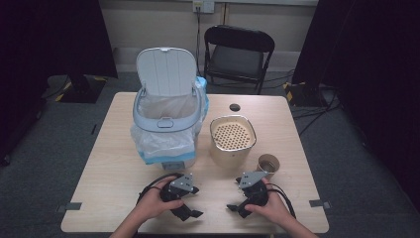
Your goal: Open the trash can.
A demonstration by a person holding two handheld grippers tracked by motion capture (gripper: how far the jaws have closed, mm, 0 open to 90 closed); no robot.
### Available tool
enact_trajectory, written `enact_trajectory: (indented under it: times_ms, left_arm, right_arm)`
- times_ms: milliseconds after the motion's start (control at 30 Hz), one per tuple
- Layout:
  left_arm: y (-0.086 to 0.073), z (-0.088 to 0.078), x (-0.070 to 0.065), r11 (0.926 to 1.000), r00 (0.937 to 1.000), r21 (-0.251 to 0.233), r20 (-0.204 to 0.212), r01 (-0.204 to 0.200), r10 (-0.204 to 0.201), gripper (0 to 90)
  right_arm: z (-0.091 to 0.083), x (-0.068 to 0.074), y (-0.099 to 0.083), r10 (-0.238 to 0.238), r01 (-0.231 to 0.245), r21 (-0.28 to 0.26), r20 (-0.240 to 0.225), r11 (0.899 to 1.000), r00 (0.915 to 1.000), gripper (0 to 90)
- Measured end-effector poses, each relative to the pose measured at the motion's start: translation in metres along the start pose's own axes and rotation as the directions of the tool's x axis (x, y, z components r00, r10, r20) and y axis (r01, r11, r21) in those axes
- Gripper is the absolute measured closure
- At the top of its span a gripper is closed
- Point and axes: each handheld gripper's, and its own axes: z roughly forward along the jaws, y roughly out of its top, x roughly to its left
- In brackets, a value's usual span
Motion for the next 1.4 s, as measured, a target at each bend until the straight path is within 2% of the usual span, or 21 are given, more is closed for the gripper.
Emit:
enact_trajectory:
  times_ms: [33,67,100,133,167,233,267,300,333,433,467,533,633,700,733,1000,1100,1400]
  left_arm:
    - [0.000,0.000,0.001,0.9997,0.9998,0.015,-0.010,-0.017,0.017,16.5]
    - [-0.001,0.001,0.000,0.9999,0.9999,0.009,-0.006,-0.010,0.010,16.5]
    - [-0.001,0.001,0.001,0.9995,0.9995,0.017,-0.015,-0.027,0.027,16.5]
    - [-0.002,0.002,0.000,0.9999,0.9998,0.002,-0.011,-0.014,0.014,16.5]
    - [-0.003,0.002,0.001,0.9995,0.9994,0.015,-0.021,-0.028,0.028,16.5]
    - [-0.004,0.003,0.001,0.9990,0.9992,0.031,-0.023,-0.031,0.032,16.5]
    - [-0.005,0.005,0.000,0.9993,0.9993,0.024,-0.022,-0.029,0.030,16.5]
    - [-0.005,0.004,0.002,0.9972,0.9977,0.041,-0.027,-0.062,0.063,16.2]
    - [-0.006,0.005,0.000,0.9992,0.9988,0.019,-0.031,-0.036,0.037,16.2]
    - [-0.008,0.005,0.000,0.9983,0.9978,0.012,-0.033,-0.058,0.058,16.1]
    - [-0.010,0.006,0.000,0.9971,0.9961,0.002,-0.045,-0.076,0.076,16.0]
    - [-0.011,0.006,-0.001,0.9961,0.9945,-0.001,-0.057,-0.088,0.088,15.4]
    - [-0.013,0.007,-0.002,0.9901,0.9881,0.004,-0.064,-0.140,0.140,14.8]
    - [-0.014,0.006,-0.003,0.9904,0.9880,0.002,-0.069,-0.138,0.138,13.9]
    - [-0.015,0.007,-0.004,0.9919,0.9901,-0.018,-0.067,-0.125,0.124,13.7]
    - [-0.014,0.007,-0.003,0.9903,0.9889,0.000,-0.053,-0.139,0.139,11.4]
    - [-0.014,0.008,-0.003,0.9904,0.9890,-0.004,-0.053,-0.139,0.138,11.0]
    - [-0.014,0.008,-0.004,0.9893,0.9880,-0.001,-0.050,-0.146,0.146,8.9]
  right_arm:
    - [-0.001,0.000,0.000,-0.001,0.001,-0.001,0.000,1.000,1.0000,0.5]
    - [-0.002,-0.001,-0.001,-0.004,0.004,0.000,0.001,1.000,1.0000,1.7]
    - [-0.003,-0.001,-0.001,-0.002,0.002,-0.002,-0.001,1.000,1.0000,3.2]
    - [-0.004,-0.002,-0.001,-0.004,0.004,-0.004,0.002,1.000,1.0000,5.7]
    - [-0.005,-0.002,-0.002,-0.003,0.003,-0.007,0.000,1.000,1.0000,7.7]
    - [-0.007,-0.003,-0.003,-0.003,0.003,-0.013,-0.002,1.000,1.0000,12.2]
    - [-0.008,-0.003,-0.003,-0.006,0.006,-0.011,-0.002,1.000,1.0000,13.7]
    - [-0.009,-0.003,-0.004,-0.005,0.005,-0.011,0.001,1.000,1.0000,14.9]
    - [-0.010,-0.003,-0.004,-0.003,0.003,-0.008,0.000,1.000,1.0000,14.6]
    - [-0.013,-0.003,-0.005,-0.013,0.013,0.006,-0.004,1.000,0.9999,14.8]
    - [-0.014,-0.003,-0.005,-0.020,0.020,0.011,-0.002,1.000,0.9998,14.8]
    - [-0.017,-0.003,-0.005,-0.021,0.021,0.009,-0.004,1.000,0.9998,14.8]
    - [-0.024,-0.004,-0.006,-0.011,0.011,-0.006,-0.001,1.000,0.9999,15.0]
    - [-0.029,-0.005,-0.007,0.005,-0.005,-0.017,-0.006,1.000,1.0000,15.0]
    - [-0.031,-0.006,-0.007,0.009,-0.009,-0.020,-0.010,1.000,0.9999,15.1]
    - [-0.047,-0.003,-0.017,0.020,-0.020,-0.018,-0.019,1.000,0.9996,15.0]
    - [-0.052,-0.004,-0.022,0.014,-0.014,-0.001,-0.009,1.000,0.9999,15.0]
    - [-0.069,-0.012,-0.038,0.056,-0.056,-0.006,0.018,0.998,0.9982,15.0]
